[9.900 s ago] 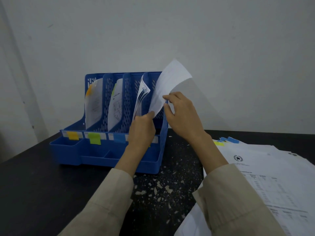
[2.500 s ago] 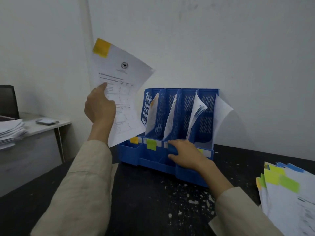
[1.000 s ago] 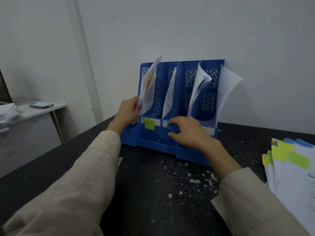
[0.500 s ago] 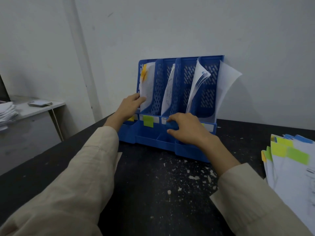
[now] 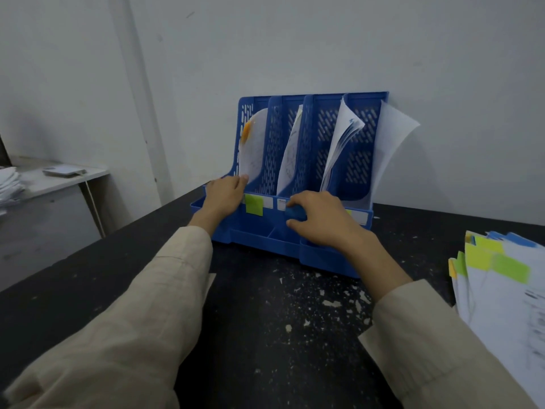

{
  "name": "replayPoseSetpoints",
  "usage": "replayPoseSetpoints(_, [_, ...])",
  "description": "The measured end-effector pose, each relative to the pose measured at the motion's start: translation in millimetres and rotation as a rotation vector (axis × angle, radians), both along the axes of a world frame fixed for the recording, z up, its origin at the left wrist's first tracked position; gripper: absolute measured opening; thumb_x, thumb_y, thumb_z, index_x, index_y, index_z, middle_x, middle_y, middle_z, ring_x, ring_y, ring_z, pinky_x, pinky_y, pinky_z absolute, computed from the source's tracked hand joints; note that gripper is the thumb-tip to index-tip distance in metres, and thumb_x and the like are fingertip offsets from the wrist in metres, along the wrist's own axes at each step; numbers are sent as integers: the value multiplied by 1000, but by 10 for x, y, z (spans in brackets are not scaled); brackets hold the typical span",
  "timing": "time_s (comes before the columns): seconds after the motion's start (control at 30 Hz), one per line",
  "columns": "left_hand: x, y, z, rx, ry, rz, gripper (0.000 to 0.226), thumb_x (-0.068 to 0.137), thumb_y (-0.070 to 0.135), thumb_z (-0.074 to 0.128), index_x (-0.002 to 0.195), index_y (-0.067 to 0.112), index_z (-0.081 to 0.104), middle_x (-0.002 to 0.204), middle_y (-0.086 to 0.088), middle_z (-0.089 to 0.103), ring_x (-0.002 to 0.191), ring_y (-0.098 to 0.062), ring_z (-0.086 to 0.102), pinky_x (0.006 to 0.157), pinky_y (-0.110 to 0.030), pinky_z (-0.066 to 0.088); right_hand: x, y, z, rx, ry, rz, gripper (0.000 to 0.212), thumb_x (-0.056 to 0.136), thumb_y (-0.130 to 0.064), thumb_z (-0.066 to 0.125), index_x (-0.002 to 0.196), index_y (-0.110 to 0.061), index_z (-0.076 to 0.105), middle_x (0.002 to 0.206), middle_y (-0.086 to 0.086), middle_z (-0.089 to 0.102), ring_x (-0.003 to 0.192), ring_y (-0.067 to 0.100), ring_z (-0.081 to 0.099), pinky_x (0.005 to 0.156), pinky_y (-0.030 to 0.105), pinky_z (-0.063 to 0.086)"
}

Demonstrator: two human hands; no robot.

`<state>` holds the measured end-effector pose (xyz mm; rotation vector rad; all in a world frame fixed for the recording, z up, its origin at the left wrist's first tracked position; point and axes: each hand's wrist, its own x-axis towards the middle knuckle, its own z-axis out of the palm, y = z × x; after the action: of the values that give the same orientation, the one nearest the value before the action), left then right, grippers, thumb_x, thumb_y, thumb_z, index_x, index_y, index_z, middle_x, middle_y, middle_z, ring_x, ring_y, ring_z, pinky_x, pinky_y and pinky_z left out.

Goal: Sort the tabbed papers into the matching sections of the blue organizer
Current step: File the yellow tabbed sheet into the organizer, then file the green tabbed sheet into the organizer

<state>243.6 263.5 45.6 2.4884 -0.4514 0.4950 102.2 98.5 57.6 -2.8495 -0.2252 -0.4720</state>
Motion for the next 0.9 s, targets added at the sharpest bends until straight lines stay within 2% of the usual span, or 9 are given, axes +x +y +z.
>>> replayPoseSetpoints(0.17, [15, 11, 20, -102, -15, -24, 42, 100, 30, 39, 85, -5, 56, 84, -24, 61, 81, -36, 56, 69, -41, 40, -8, 6, -2, -2, -14, 4, 42, 93, -28, 54, 133, -16, 50, 138, 3, 48, 124, 25, 42, 100, 33, 32])
replayPoseSetpoints(0.27, [-27, 13, 13, -79, -53, 37, 33, 99, 32, 41, 77, 9, 50, 74, -9, 55, 83, -33, 55, 72, -36, 33, -10, 3, -10, 2, -19, 10, 42, 93, -28, 54, 133, -15, 50, 139, 3, 48, 125, 25, 42, 101, 33, 32])
replayPoseSetpoints(0.37, [-57, 37, 25, -189, -82, 64, 33, 96, 36, 47, 119, 13, 55, 107, -9, 66, 105, -32, 57, 93, -43, 40, -7, -8, -23, 7, -25, 17, 42, 93, -28, 55, 133, -15, 50, 141, 3, 46, 127, 24, 41, 102, 33, 31])
replayPoseSetpoints(0.43, [-103, 53, 34, -272, -153, 70, 42, 93, 35, 53, 129, 13, 48, 115, -8, 63, 109, -28, 55, 97, -47, 40, 2, -18, -26, 11, -28, 22, 42, 93, -28, 55, 133, -15, 50, 142, 3, 46, 128, 25, 40, 103, 34, 31])
replayPoseSetpoints(0.53, [-249, 14, 71, -382, -333, 39, 41, 86, 26, 59, 123, 12, 49, 112, -8, 57, 105, -25, 51, 91, -46, 42, 9, -45, -5, 41, 2, 62, 41, 93, -28, 56, 131, -15, 52, 141, 3, 48, 128, 23, 42, 104, 34, 32])
replayPoseSetpoints(0.6, [-395, -67, 125, -430, -467, 0, 38, 81, 24, 57, 117, 10, 53, 108, -9, 56, 102, -22, 51, 87, -45, 44, -14, -103, 61, 159, 14, 110, 37, 91, -27, 59, 126, -15, 57, 135, 3, 53, 124, 19, 48, 101, 30, 37])
replayPoseSetpoints(0.7, [-623, -277, 292, -486, -632, -109, 31, 80, 21, 52, 107, 7, 57, 102, -7, 58, 94, -19, 53, 83, -45, 47, -129, -259, 279, 309, -24, 123, 31, 90, -27, 62, 119, -16, 63, 120, 1, 62, 104, 9, 57, 86, 18, 43])
replayPoseSetpoints(0.8, [-897, -537, 455, -437, -769, -288, 22, 82, 17, 52, 100, 7, 60, 95, 2, 55, 90, -15, 53, 81, -45, 48, -378, -450, 573, 442, -23, 145, 21, 90, -25, 61, 108, -16, 66, 100, 1, 70, 87, 10, 67, 77, 26, 55])
replayPoseSetpoints(0.9, [-1184, -775, 485, -360, -813, -486, 18, 85, 13, 52, 97, 5, 63, 93, -4, 60, 87, -20, 57, 78, -43, 48, -693, -686, 798, 482, -5, 82, 15, 91, -19, 59, 99, -10, 67, 85, 4, 72, 75, 10, 68, 68, 23, 55])
